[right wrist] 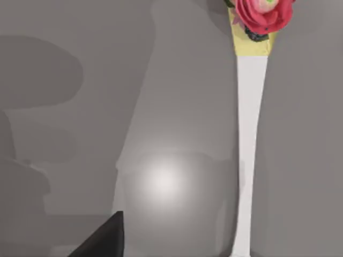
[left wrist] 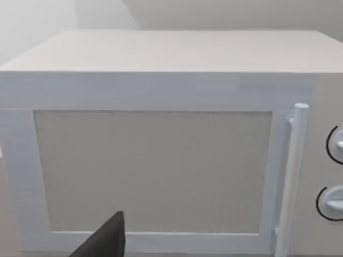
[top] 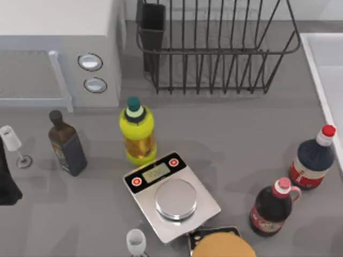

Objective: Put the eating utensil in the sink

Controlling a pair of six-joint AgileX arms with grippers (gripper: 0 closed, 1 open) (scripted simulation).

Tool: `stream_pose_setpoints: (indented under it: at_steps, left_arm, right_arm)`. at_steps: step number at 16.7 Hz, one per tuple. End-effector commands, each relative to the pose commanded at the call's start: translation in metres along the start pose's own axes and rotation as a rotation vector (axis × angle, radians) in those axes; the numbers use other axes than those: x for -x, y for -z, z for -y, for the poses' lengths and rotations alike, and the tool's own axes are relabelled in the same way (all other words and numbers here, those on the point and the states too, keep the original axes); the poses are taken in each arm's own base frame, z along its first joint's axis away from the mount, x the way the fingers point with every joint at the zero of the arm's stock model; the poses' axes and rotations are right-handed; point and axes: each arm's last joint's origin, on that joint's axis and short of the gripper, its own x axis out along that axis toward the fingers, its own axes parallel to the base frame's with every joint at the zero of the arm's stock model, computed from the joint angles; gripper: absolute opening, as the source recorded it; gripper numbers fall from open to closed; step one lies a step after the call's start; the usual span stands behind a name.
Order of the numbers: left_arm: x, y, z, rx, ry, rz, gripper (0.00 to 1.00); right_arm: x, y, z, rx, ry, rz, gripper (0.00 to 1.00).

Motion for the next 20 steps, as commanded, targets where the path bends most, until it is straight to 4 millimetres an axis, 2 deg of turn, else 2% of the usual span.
stream_pose_setpoints:
  at_steps: [3,10,12,18,20]
  left_arm:
    - [0.0,0.0,0.0,0.0,0.0,0.0,1.0]
    - [0.0,0.0,0.0,0.0,0.0,0.0,1.0]
    - [0.0,0.0,0.0,0.0,0.0,0.0,1.0]
    - [0.0,0.0,0.0,0.0,0.0,0.0,1.0]
    - [0.0,0.0,0.0,0.0,0.0,0.0,1.0]
  right_arm:
    - [-0.001,-0.006,0.008,-0.002,-0.026,-0.062,1.0]
    - [-0.005,-0.006,0.007,0.0,-0.027,-0.066,1.0]
    - [-0.018,-0.007,0.008,-0.002,-0.028,-0.069,1.0]
    - [-0.081,-0.005,0.008,-0.002,-0.024,-0.058,1.0]
    - [-0.095,-0.002,0.006,-0.002,-0.026,-0.062,1.0]
